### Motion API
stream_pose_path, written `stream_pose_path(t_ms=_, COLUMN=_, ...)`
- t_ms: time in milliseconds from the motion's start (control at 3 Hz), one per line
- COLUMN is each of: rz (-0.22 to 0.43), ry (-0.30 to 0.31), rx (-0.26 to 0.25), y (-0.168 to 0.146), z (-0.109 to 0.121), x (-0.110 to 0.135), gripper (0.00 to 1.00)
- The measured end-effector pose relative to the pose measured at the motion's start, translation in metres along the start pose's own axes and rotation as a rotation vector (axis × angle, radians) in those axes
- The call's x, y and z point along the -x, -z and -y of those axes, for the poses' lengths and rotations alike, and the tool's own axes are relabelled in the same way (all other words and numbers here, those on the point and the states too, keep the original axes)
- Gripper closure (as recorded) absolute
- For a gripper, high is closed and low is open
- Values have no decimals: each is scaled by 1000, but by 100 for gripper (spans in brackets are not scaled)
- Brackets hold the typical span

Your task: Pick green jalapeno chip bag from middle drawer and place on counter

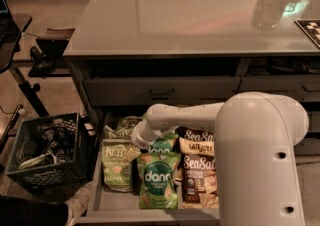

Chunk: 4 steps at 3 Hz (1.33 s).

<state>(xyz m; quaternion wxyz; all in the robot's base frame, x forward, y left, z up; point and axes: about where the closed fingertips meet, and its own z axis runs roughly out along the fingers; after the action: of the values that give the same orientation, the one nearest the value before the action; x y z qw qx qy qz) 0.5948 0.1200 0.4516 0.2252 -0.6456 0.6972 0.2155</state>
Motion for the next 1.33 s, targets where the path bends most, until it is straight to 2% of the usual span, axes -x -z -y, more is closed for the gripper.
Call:
stream_pose_path(t_ms=333, rz=-2, ry=-3, rx=2, y=-2, z=-1, x=-1, gripper=44)
stream_pose_path(t_ms=667, rz=-4, ry=-8, rx=3, y=-3, z=-1, x=-3, gripper=63)
stream_pose_path(t_ms=1000, rz=-7, ry=-22, rx=-2, y=-2, z=-4, x=-7, gripper=86)
stream_pose_path(t_ms=1333, rz=-9, ry=-33, rx=-8, y=3, z=-8, x=-11, gripper=100)
